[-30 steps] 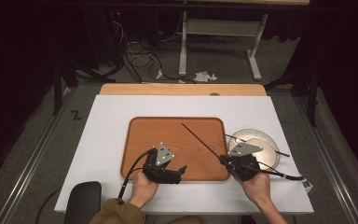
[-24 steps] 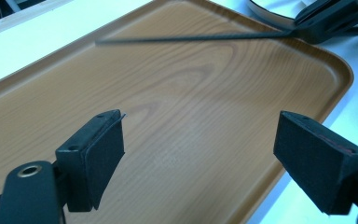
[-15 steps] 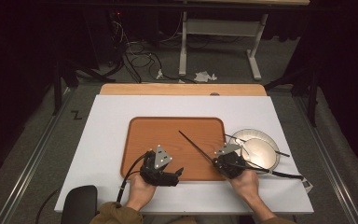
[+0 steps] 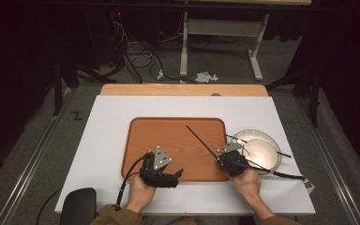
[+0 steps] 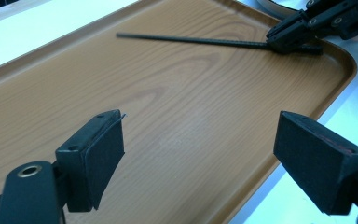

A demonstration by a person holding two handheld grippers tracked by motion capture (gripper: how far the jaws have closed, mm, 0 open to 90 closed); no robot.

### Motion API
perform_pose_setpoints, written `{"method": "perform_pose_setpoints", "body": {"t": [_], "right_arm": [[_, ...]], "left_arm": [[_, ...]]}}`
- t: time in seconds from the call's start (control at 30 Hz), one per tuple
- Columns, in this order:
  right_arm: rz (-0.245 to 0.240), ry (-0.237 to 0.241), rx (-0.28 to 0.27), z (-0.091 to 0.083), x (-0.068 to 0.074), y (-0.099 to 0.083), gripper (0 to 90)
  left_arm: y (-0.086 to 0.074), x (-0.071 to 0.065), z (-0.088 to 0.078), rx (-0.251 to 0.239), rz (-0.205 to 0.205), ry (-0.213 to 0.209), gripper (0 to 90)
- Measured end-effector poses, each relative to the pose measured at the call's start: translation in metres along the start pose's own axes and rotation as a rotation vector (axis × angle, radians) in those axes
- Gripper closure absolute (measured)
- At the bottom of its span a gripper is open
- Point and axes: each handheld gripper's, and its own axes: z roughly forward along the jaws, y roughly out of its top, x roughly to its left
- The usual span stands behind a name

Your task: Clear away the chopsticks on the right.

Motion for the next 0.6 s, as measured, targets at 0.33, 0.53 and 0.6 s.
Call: {"method": "perform_pose_setpoints", "body": {"t": [0.33,0.53,0.6], "right_arm": [[0.007,-0.013,-0.004,0.000,-0.002,0.000,76.2],[0.013,0.015,-0.064,-0.017,-0.006,0.005,71.9],[0.007,0.035,-0.080,-0.024,-0.007,0.004,69.9]], "left_arm": [[-0.001,0.000,0.003,0.009,0.001,-0.005,16.4],[-0.001,0.001,0.003,0.016,0.003,0.002,16.4],[-0.001,0.001,0.004,0.018,0.001,0.001,16.4]]}}
